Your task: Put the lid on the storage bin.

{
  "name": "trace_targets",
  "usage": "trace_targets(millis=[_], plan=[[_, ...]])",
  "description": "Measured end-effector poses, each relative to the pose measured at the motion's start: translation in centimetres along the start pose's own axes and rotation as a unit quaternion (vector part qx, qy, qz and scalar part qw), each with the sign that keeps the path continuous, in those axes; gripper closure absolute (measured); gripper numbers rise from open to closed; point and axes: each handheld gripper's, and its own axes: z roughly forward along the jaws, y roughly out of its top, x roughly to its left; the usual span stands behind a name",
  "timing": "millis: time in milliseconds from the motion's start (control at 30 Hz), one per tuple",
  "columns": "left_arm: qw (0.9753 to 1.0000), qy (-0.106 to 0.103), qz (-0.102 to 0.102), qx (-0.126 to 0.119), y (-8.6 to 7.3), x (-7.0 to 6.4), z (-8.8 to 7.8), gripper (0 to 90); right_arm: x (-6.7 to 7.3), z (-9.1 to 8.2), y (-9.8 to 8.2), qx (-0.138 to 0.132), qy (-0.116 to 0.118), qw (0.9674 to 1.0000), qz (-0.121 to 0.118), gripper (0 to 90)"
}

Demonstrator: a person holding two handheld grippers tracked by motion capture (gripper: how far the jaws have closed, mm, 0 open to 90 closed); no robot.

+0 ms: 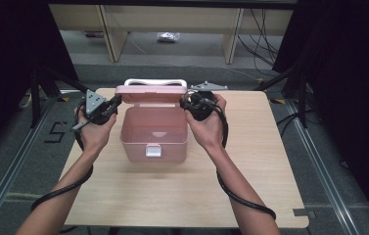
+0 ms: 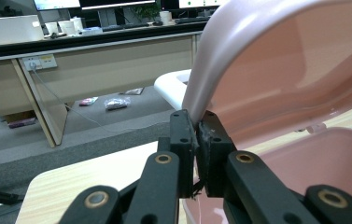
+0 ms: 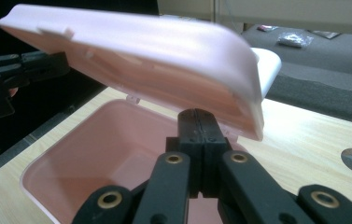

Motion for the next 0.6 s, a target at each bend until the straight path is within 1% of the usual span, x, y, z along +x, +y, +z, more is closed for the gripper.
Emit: trace_targets(millis=[133,167,200,233,267,300,333,500,533,600], plan=[[1.0,-0.001,0.002,0.004,-0.13,-0.05,-0.23,85.2,0.06,0.02,0.12,0.0,0.001,1.0,-0.006,90.0],[1.0,-0.001,0.003,0.005,-0.15,-0.05,-0.27,85.1,0.05,0.02,0.15,-0.001,-0.002,1.0,-0.01,90.0],[1.0,-0.001,0.003,0.005,-0.17,-0.06,-0.3,85.1,0.18,-0.05,0.18,0.0,-0.002,1.0,0.0,90.0],[1.0,-0.002,0.003,0.005,-0.2,-0.07,-0.31,85.0,0.21,-0.04,0.22,-0.001,0.001,1.0,0.001,90.0],[1.0,-0.002,0.003,0.005,-0.23,-0.07,-0.35,84.9,0.23,-0.03,0.24,0.0,0.001,1.0,0.001,90.0],[1.0,-0.002,0.004,0.006,-0.26,-0.08,-0.38,84.9,0.16,-0.01,0.27,0.0,0.001,1.0,-0.006,90.0],[1.0,-0.003,0.003,0.007,-0.3,-0.1,-0.38,84.8,0.16,-0.02,0.27,0.0,0.0,1.0,-0.007,90.0],[0.9999,-0.003,0.004,0.009,-0.45,-0.13,-0.51,84.0,0.12,0.0,0.28,0.002,0.0,1.0,-0.006,90.0],[0.9999,-0.003,0.004,0.01,-0.47,-0.13,-0.54,83.8,0.19,-0.02,0.24,0.002,0.0,1.0,0.001,90.0],[0.9999,-0.003,0.003,0.011,-0.53,-0.1,-0.62,83.0,0.16,-0.04,0.22,0.004,-0.002,1.0,-0.001,90.0]])
